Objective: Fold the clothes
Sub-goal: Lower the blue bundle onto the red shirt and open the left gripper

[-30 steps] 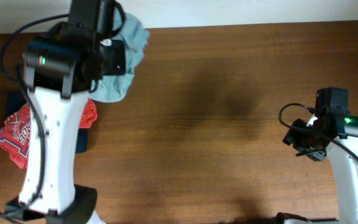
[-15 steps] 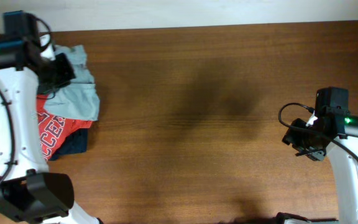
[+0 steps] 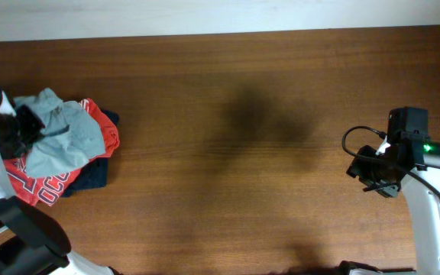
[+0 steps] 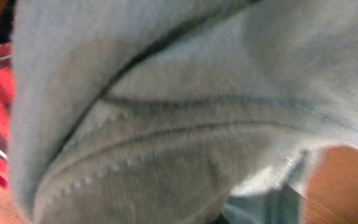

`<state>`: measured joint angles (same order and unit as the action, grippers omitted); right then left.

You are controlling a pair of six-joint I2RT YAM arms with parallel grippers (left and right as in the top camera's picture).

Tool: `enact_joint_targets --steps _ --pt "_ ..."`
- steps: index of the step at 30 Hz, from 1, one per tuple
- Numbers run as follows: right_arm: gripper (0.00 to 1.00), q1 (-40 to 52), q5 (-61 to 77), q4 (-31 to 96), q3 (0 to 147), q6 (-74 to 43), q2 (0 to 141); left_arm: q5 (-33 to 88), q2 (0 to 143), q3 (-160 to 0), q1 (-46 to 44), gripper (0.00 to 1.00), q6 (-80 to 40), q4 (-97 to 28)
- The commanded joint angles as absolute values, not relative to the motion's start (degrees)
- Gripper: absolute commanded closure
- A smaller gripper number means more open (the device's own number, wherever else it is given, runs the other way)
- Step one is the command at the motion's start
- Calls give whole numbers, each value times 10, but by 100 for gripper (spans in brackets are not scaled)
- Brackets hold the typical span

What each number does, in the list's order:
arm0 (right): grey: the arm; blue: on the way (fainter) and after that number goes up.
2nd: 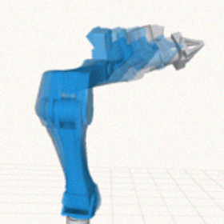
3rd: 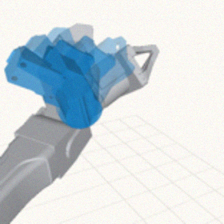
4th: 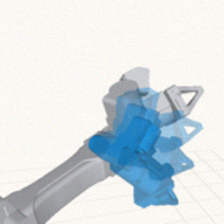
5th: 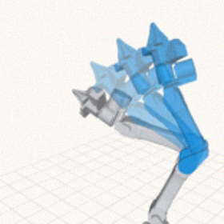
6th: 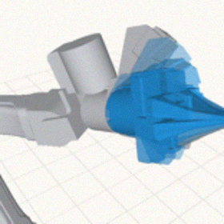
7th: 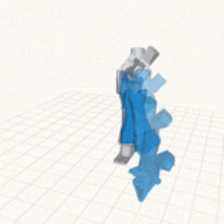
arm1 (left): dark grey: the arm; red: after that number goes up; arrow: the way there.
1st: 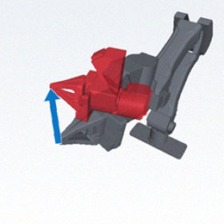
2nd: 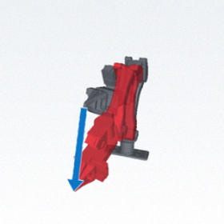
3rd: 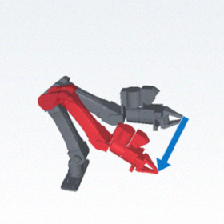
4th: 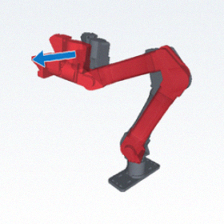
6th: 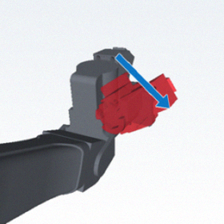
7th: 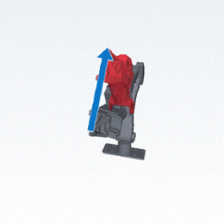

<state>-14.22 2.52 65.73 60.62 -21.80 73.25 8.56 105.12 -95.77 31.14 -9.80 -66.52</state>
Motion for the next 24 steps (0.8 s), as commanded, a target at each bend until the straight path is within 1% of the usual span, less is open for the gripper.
enact_joint_targets --steps 1,2,4,5,8,10,13,14,19,24 --pt "46 -147 28 656 610 -215 731 49 1049 -919 328 96 -77 -660" --pt "46 -147 28 656 610 -215 731 28 1050 -912 333 93 -77 -662" --pt "45 -147 28 656 610 -215 731 -4 1050 -909 341 79 -84 -671" --pt "45 -147 28 656 610 -215 731 -21 1049 -909 347 75 -87 -674" --pt "45 -147 28 656 610 -215 731 -79 1046 -920 367 57 -96 -688" --pt "45 -147 28 656 610 -215 731 -106 1045 -935 383 53 -110 -703" --pt "44 -147 28 656 610 -215 731 -92 1045 -966 409 43 -111 -717" --pt "43 -147 28 656 610 -215 731 -76 1044 -981 417 41 -111 -721" --pt "42 -147 28 653 610 -215 731 -8 1043 -1035 425 40 -97 -743" --pt "42 -147 28 651 610 -215 731 81 1042 -1057 398 42 -49 -737"
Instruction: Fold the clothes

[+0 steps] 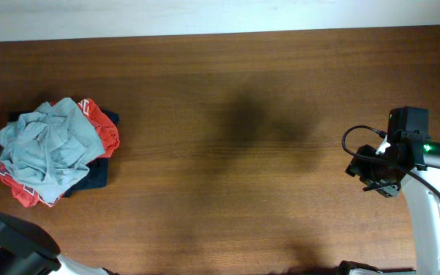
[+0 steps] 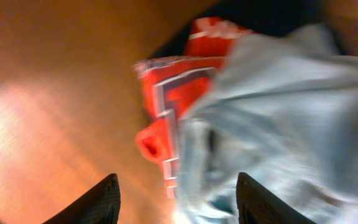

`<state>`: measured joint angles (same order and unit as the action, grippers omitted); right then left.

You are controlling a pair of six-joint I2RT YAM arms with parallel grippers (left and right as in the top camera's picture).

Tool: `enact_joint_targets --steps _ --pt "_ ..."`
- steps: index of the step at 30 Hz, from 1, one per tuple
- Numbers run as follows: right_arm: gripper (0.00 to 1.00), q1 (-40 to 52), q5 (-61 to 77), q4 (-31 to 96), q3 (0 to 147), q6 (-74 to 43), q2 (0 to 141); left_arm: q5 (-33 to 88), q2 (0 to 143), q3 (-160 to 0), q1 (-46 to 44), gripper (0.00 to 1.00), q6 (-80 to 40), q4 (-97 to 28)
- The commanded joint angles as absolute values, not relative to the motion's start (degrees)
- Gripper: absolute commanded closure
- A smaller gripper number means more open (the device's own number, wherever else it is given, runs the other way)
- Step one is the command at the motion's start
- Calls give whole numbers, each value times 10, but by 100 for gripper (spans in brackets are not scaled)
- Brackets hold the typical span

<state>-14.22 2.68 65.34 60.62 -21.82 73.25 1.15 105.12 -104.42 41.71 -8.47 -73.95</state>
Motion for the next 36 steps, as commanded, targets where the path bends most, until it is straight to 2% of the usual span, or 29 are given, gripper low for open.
enact_joint_targets --steps 1,2,5,9,12,15,19,23,26,31,36 --pt "42 -147 28 651 610 -215 731 82 1042 -1057 387 44 -42 -736" --pt "42 -147 28 651 610 -215 731 82 1042 -1057 376 47 -33 -735" --pt "42 -147 28 647 610 -215 731 81 1042 -1048 336 75 -14 -719" --pt "42 -147 28 645 610 -215 731 52 1049 -1010 285 91 -12 -651" --pt "42 -147 28 646 610 -215 731 15 1064 -962 255 98 -13 -566" --pt "42 -147 28 646 610 -215 731 -43 1099 -927 243 99 -43 -480" --pt "42 -147 29 646 610 -215 731 -55 1157 -923 246 99 -51 -416" --pt "42 -147 31 648 610 -215 731 -54 1176 -924 249 96 -39 -382" --pt "42 -147 30 647 610 -215 731 -54 1162 -955 248 80 -16 -387" --pt "42 -147 31 648 610 -215 731 -54 1114 -1049 246 44 -13 -447" --pt "42 -147 30 647 610 -215 731 4 1060 -1140 235 40 -12 -532"
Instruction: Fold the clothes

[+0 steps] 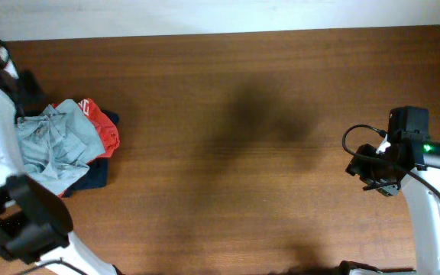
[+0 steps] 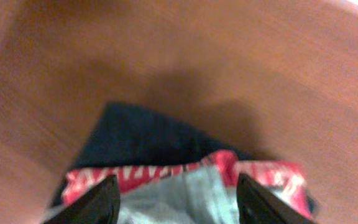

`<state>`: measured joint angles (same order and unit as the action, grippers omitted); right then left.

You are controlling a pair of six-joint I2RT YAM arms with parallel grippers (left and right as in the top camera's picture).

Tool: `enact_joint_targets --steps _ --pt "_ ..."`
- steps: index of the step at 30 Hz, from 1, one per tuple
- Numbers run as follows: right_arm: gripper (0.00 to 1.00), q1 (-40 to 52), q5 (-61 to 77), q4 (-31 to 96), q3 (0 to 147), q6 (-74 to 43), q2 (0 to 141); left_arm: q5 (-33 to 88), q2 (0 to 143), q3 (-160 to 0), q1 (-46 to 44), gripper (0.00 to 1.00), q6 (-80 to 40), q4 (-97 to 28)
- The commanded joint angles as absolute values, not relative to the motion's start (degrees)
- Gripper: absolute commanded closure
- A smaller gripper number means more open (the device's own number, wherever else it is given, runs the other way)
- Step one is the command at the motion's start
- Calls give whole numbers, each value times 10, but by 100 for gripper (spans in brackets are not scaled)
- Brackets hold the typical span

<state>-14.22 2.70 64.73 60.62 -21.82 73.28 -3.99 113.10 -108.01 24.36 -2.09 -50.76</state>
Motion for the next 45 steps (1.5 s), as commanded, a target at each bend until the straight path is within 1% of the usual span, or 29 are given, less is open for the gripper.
enact_joint_targets --steps 1,5,7,13,18,23,24,26,27,28,29,30,31,39,45 --pt "42 -147 30 644 610 -214 731 17 1048 -1151 230 40 -12 -547" --pt "38 -147 33 630 614 -211 731 103 997 -1175 203 39 63 -589" --pt "37 -147 49 628 627 -179 730 131 970 -1175 178 40 101 -607" --pt "35 -147 114 649 713 -76 714 132 906 -1175 99 40 201 -702" --pt "32 -147 184 670 788 -30 679 116 871 -1175 42 40 203 -787" --pt "30 -147 257 674 817 -28 621 109 834 -1175 5 40 203 -864" --pt "28 -147 268 675 817 -28 607 100 823 -1175 -2 41 202 -874" --pt "21 -147 272 680 817 -28 582 76 800 -1174 -13 39 176 -877" --pt "14 -147 272 683 817 -28 570 58 789 -1174 -17 37 154 -877" --pt "1 -147 272 687 817 -28 558 32 779 -1174 -20 34 128 -877" --pt "1 -147 272 689 817 -28 546 2 768 -1174 -21 26 100 -877" --pt "1 -147 272 693 817 -28 538 -17 760 -1174 -21 6 79 -880" --pt "1 -147 272 696 817 -28 529 -29 753 -1174 -21 1 66 -884" --pt "1 -147 272 697 816 -28 517 -28 744 -1174 -21 1 67 -892" --pt "1 -147 272 697 816 -28 525 -24 749 -1174 -21 1 67 -853"
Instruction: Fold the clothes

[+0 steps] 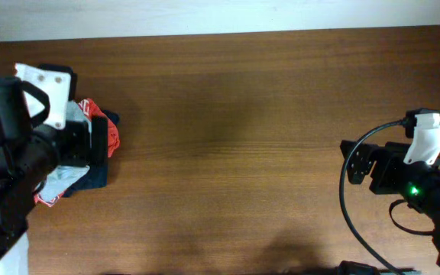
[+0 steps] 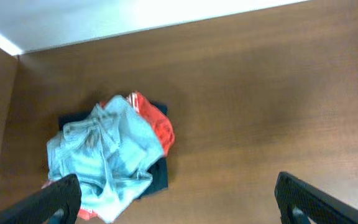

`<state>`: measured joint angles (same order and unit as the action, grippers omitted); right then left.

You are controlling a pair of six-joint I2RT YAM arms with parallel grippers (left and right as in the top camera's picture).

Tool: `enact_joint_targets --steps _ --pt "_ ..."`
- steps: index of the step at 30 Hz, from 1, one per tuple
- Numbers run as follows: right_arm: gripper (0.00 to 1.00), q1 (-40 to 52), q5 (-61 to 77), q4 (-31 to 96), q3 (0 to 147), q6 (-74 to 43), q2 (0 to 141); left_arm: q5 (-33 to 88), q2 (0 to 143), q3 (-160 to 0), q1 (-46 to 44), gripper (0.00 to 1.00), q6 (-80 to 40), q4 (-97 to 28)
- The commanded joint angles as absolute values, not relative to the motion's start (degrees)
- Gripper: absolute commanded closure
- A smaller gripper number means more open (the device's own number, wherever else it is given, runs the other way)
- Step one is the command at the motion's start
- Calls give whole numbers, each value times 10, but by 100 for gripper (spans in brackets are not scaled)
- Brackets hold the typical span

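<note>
The clothes lie in one crumpled pile at the table's left: a pale grey-blue garment on top, a red printed one under it, a navy one at the bottom. My left gripper hangs high above the table, open wide, its dark fingers at the frame's lower corners and holding nothing. In the overhead view the raised left arm covers most of the pile; only red cloth and a navy edge show. My right gripper is at the far right, its jaws unclear.
The brown wooden table stretches between the two arms. A pale wall strip runs along the back edge. The right arm's black cable loops beside it.
My left gripper was low behind the pile, close to it; now it is high above the table, still open, with the whole pile in view. The right arm stands higher and looks larger.
First my left wrist camera was pressed against the grey garment in the pile. Then the arm was off to the left with the grey garment spread over the pile. Later it hovered open at the pile's back. Now it is high above, empty.
</note>
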<state>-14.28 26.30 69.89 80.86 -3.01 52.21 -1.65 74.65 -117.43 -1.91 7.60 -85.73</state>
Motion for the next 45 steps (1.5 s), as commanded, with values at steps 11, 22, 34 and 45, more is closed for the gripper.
enact_joint_targets --steps 11,22,34,45 --pt "1 -147 272 697 816 -28 553 -24 749 -1174 -21 1 67 -864" --pt "1 -146 137 685 805 -28 530 -24 749 -1174 -21 1 67 -864" --pt "1 -139 78 466 479 17 276 -24 749 -1174 -21 1 67 -864" --pt "1 -60 83 408 223 17 64 -24 749 -1174 -21 1 67 -864"
